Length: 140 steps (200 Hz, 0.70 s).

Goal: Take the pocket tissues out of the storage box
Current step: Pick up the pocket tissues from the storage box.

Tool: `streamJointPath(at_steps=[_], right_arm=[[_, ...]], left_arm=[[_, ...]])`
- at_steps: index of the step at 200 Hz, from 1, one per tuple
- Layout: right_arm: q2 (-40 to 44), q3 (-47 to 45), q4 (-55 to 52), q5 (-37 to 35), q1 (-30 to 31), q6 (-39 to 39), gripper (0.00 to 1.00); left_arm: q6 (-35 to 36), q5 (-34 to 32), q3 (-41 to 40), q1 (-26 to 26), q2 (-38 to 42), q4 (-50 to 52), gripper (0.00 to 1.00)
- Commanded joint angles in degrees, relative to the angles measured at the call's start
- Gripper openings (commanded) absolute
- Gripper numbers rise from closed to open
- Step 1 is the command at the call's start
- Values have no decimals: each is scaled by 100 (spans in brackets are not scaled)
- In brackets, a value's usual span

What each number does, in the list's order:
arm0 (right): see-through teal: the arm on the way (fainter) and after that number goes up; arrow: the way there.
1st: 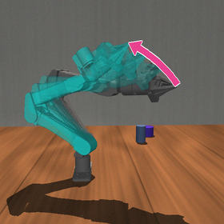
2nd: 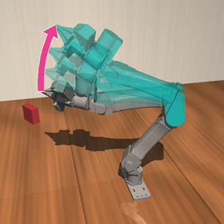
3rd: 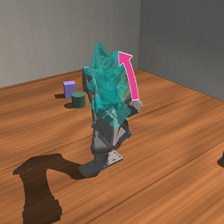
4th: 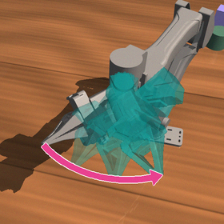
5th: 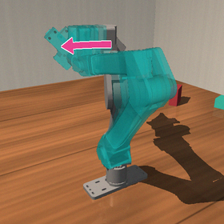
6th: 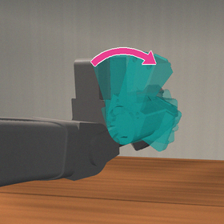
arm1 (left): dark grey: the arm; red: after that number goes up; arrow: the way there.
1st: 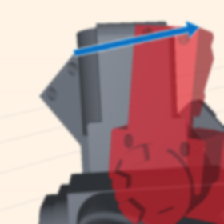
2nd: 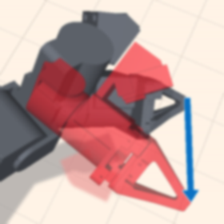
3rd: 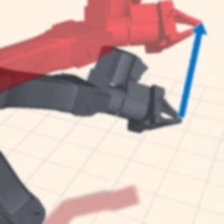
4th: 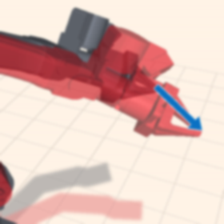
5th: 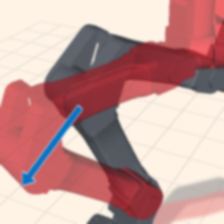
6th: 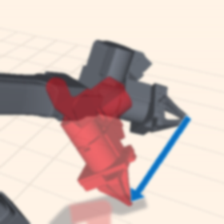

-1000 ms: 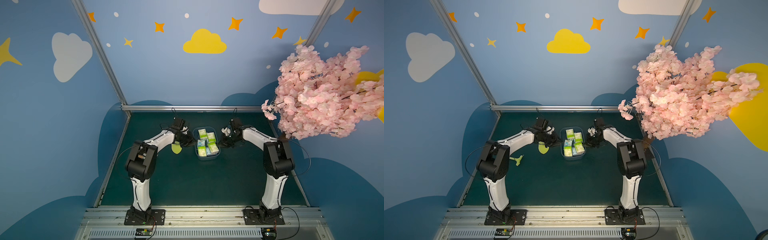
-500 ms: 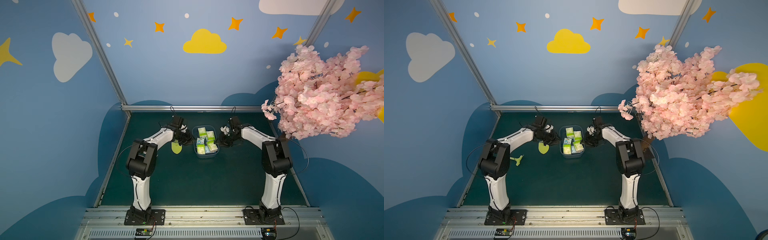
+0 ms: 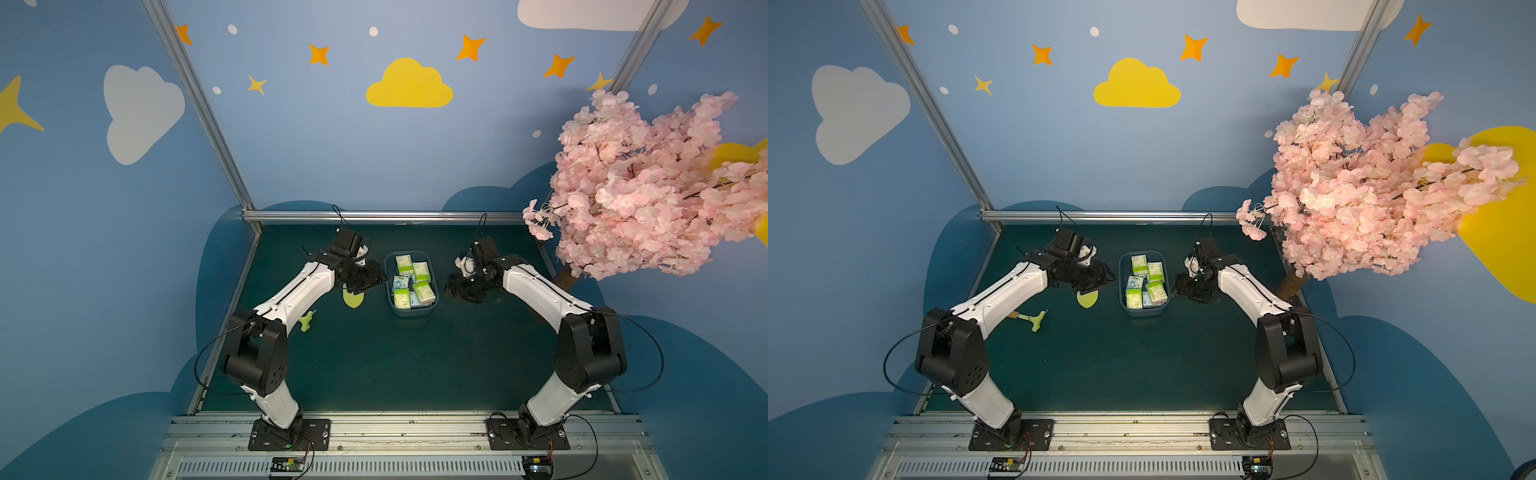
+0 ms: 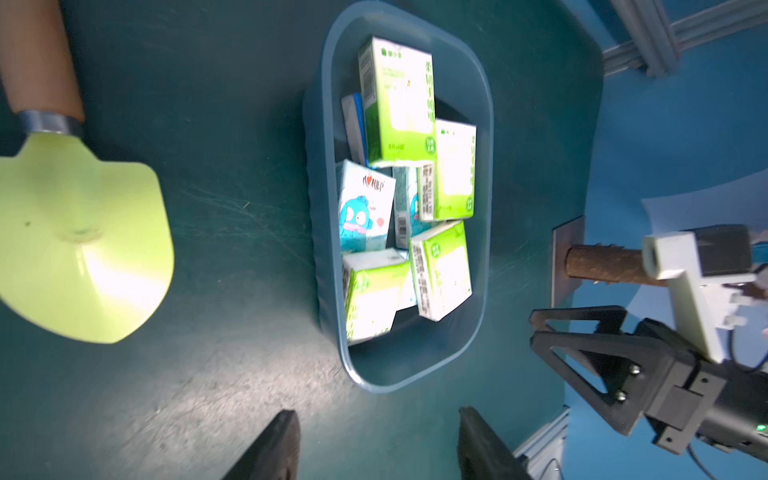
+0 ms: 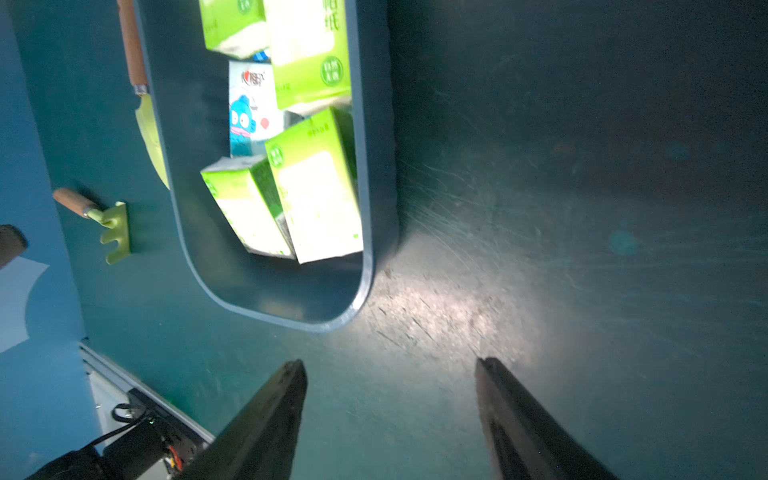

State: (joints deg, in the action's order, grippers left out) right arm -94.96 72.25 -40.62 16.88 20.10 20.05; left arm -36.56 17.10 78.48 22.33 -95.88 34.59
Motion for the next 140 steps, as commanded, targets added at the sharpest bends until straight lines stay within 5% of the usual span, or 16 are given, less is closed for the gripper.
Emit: streamJointPath(at_steps=[1, 37, 140], right_arm=[[467, -271, -269, -589, 29, -146, 78], [750, -323, -476, -693, 87, -212, 85], [-552, 1417, -1260, -1415, 1164, -378, 88]], left_arm=[[261, -761, -65, 217, 285, 510, 69], [255, -1201, -137, 552, 445, 677, 76], [-388, -75, -689, 450, 249, -256, 76]])
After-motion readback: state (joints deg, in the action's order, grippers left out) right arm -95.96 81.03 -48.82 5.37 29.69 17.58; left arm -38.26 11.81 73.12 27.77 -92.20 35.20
